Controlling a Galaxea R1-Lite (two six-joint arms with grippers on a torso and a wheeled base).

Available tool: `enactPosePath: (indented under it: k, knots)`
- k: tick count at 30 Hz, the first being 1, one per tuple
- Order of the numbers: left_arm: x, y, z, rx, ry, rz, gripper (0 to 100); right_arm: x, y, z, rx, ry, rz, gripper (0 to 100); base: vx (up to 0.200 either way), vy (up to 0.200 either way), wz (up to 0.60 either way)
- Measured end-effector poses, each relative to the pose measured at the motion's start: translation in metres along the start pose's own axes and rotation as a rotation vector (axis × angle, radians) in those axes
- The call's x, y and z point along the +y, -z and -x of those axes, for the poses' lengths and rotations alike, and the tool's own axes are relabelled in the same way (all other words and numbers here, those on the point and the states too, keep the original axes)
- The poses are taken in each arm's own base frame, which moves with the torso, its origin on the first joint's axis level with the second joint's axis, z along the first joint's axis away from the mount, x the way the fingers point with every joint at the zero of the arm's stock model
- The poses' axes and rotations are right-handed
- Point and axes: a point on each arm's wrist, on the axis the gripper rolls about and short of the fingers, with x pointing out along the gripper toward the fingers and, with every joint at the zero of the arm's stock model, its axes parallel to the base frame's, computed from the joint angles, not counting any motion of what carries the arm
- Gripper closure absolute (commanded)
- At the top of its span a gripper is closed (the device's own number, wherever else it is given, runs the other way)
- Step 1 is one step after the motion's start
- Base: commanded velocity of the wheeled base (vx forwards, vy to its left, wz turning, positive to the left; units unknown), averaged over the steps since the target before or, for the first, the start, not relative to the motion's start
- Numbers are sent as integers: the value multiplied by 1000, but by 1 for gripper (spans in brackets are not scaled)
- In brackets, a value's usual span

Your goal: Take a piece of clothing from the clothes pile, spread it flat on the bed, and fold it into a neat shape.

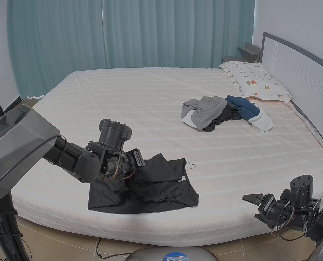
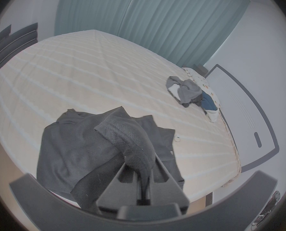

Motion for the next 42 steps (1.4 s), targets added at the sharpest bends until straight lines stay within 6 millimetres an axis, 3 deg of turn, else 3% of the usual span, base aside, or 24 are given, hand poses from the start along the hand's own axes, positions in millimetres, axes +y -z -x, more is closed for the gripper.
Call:
enactPosePath:
  k: [18, 19, 32, 39, 42]
  knots:
    - [-44, 13, -45, -1, 1, -2, 100, -1, 1, -1, 7, 8, 2, 0, 0, -33, 0]
    - [-45, 15, -47, 1, -2, -5, 0, -1, 1, -1, 7, 8, 2, 0, 0, 0, 0]
    - [-51, 19, -55, 10, -25, 47, 0, -1, 2, -1, 10, 12, 5, 0, 0, 0, 0]
    - [-51, 8, -33, -11, -11, 126, 0, -1, 2, -1, 10, 13, 4, 0, 0, 0, 0]
    - [-41, 3, -20, -5, -15, 172, 0, -1, 2, -1, 9, 10, 4, 0, 0, 0, 0]
